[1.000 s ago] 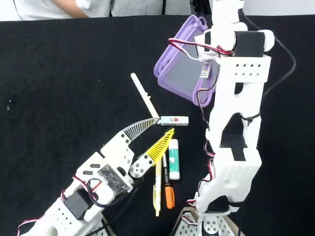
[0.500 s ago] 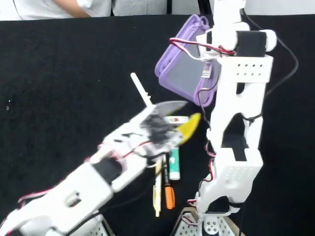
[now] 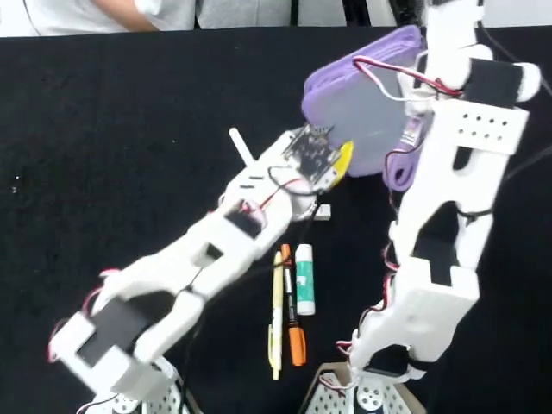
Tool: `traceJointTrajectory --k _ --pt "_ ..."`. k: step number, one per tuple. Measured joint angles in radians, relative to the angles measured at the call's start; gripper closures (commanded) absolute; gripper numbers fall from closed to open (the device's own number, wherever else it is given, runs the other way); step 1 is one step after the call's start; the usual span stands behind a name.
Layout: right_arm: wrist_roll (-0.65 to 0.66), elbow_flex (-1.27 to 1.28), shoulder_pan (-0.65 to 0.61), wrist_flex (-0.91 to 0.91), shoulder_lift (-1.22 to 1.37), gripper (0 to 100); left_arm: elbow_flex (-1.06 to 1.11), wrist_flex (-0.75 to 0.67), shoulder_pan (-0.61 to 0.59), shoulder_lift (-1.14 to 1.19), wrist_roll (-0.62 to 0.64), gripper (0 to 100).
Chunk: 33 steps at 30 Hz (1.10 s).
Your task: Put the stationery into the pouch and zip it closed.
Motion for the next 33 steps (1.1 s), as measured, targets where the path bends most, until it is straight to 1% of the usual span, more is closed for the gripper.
traceJointTrajectory --k 5,9,14,17,22,27,33 --pt "0.173 0.081 0.072 0.0 -0.005 98.7 -0.196 0.0 -0.009 0.19 0.0 92" --pt "0.305 0.199 0.109 0.0 -0.058 98.7 -0.334 0.0 -0.032 0.298 0.002 92" --pt "0.423 0.422 0.106 0.002 -0.192 98.7 -0.451 0.0 -0.037 0.408 -0.003 92" --pt "0.473 0.545 0.069 0.002 -0.319 98.7 -0.489 0.0 -0.037 0.451 -0.006 92" --pt "0.491 0.686 -0.051 0.002 -0.517 98.7 -0.497 -0.002 -0.011 0.473 -0.009 92" --pt "0.477 0.7 -0.163 -0.005 -0.598 98.7 -0.497 0.02 -0.017 0.473 -0.008 92" --pt "0.384 0.712 -0.186 -0.15 -0.601 98.7 -0.497 0.118 -0.003 0.473 -0.006 92"
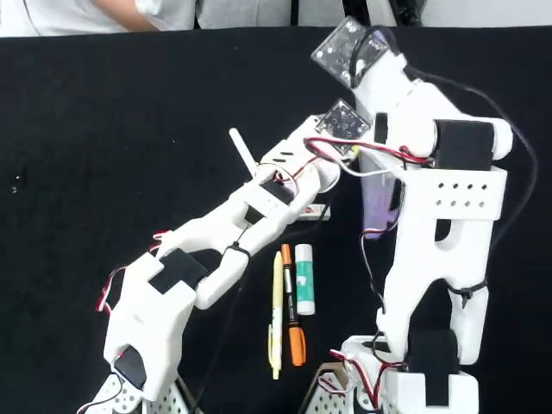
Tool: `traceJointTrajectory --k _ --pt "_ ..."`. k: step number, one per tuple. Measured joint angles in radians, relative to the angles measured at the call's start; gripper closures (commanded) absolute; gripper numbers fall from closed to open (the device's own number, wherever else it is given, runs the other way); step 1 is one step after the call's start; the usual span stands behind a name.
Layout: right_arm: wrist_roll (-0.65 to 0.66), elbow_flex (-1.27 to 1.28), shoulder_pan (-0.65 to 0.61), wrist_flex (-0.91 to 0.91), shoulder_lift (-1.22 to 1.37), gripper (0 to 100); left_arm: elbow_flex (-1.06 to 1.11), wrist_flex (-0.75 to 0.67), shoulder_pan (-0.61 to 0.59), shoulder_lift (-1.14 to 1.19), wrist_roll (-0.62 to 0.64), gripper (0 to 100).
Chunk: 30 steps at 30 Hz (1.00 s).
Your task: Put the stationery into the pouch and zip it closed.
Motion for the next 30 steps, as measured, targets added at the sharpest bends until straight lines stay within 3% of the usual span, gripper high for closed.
traceJointTrajectory --k 9,24,30 --pt "-0.008 0.002 -0.031 -0.068 0.0 98.7 0.115 0.012 -0.11 -0.075 0.0 92" --pt "-0.012 0.002 -0.034 -0.109 0.069 98.8 0.775 0.012 -0.149 -0.819 -0.002 92" --pt "-0.106 0.002 -0.043 -0.209 0.127 98.8 1.013 0.012 -0.15 -1.117 -0.002 92"
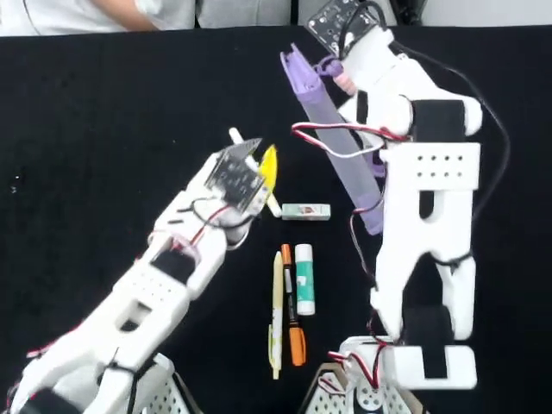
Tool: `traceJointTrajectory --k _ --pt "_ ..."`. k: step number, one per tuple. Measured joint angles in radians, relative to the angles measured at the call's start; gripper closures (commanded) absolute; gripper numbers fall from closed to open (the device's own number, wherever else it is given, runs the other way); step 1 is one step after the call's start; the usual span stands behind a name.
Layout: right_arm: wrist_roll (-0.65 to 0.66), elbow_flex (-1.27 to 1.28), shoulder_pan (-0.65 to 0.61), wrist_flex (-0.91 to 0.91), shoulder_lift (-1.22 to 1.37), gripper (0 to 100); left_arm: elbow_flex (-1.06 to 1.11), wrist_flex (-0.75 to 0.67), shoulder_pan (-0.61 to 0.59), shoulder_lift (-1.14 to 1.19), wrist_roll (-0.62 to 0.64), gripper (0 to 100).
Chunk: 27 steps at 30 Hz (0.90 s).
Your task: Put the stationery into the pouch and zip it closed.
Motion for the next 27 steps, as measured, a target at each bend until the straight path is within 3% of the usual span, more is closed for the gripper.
traceJointTrajectory --k 6,14,27 --pt "-0.017 0.0 0.0 -0.089 0.083 98.8 0.175 0.0 0.002 -0.195 0.0 92" --pt "-0.017 0.0 0.011 -0.213 0.209 98.8 0.224 0.0 0.0 -0.238 0.0 92" --pt "-0.018 0.0 0.242 -0.397 0.373 98.8 0.261 0.0 0.0 -0.238 0.0 92"
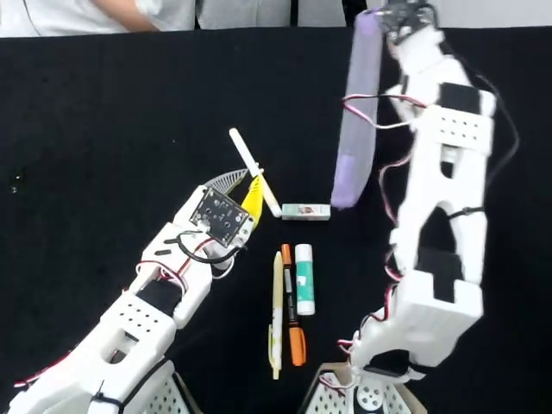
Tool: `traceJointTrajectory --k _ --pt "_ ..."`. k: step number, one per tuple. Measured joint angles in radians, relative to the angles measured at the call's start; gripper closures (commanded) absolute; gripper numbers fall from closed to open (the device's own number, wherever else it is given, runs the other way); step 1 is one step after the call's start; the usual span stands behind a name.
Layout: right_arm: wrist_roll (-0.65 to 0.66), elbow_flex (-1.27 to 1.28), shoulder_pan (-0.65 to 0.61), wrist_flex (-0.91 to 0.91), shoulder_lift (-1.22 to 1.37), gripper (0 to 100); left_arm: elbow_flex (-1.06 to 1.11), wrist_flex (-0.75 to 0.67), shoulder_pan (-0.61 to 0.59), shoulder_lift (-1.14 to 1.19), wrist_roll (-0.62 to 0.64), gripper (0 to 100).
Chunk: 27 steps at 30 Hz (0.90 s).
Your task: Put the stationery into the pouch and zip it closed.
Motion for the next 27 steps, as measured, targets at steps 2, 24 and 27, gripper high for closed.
traceJointTrajectory --k 2,24,27 --pt "0.0 0.0 0.035 -0.008 0.003 98.8 0.003 0.0 0.0 0.0 0.0 92" --pt "0.239 0.0 0.353 0.319 -0.069 98.8 0.003 0.0 0.0 0.0 -0.002 92" --pt "0.264 0.0 0.353 0.428 -0.15 98.8 0.003 0.0 0.0 0.0 -0.002 92"
